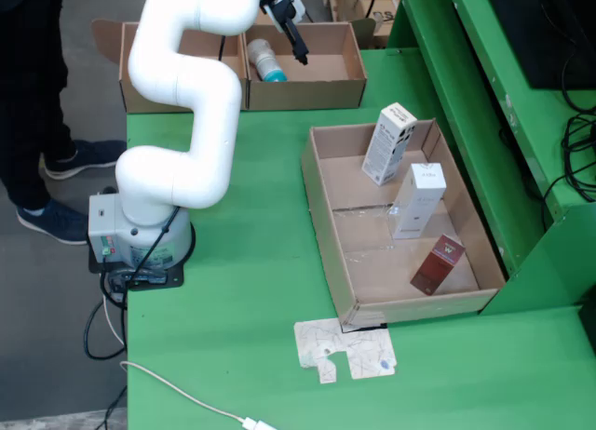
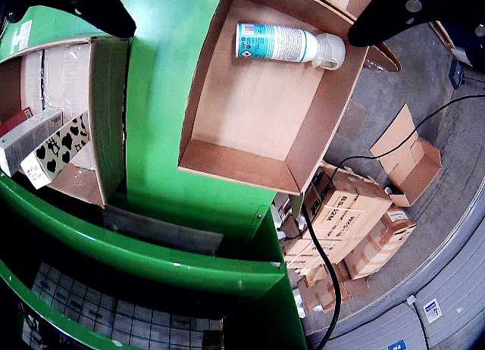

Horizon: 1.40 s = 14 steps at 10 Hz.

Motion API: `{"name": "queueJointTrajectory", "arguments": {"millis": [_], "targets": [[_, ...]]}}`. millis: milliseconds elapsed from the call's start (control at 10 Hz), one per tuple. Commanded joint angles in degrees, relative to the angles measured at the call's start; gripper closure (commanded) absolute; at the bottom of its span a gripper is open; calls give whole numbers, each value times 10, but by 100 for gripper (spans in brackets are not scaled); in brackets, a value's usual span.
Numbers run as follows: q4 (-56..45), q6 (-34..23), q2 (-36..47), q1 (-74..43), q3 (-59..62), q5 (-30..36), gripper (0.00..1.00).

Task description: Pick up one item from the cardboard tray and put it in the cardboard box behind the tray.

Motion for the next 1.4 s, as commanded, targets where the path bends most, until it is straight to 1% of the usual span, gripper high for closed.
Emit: {"name": "queueJointTrajectory", "arguments": {"millis": [0, 100, 200, 300, 400, 500, 600, 700, 900, 1000, 1100, 1200, 1300], "targets": [[15, -26, 90, -19, -60, 16, 0], [15, -26, 90, -19, -60, 16, 0], [36, -53, 106, -60, -97, 53, 0], [36, -53, 106, -60, -97, 53, 0], [38, -70, 108, -84, -97, 78, 0], [48, -79, 121, -98, -116, 91, 0], [48, -79, 121, -98, -116, 91, 0], [71, -100, 155, -128, -165, 111, 0], [71, -100, 155, -128, -165, 111, 0], [102, -143, 164, -180, -194, 161, 0], [90, -123, 166, -156, -189, 138, 0], [121, -180, 189, -226, -232, 193, 0], [121, -180, 189, -226, -232, 193, 0]]}}
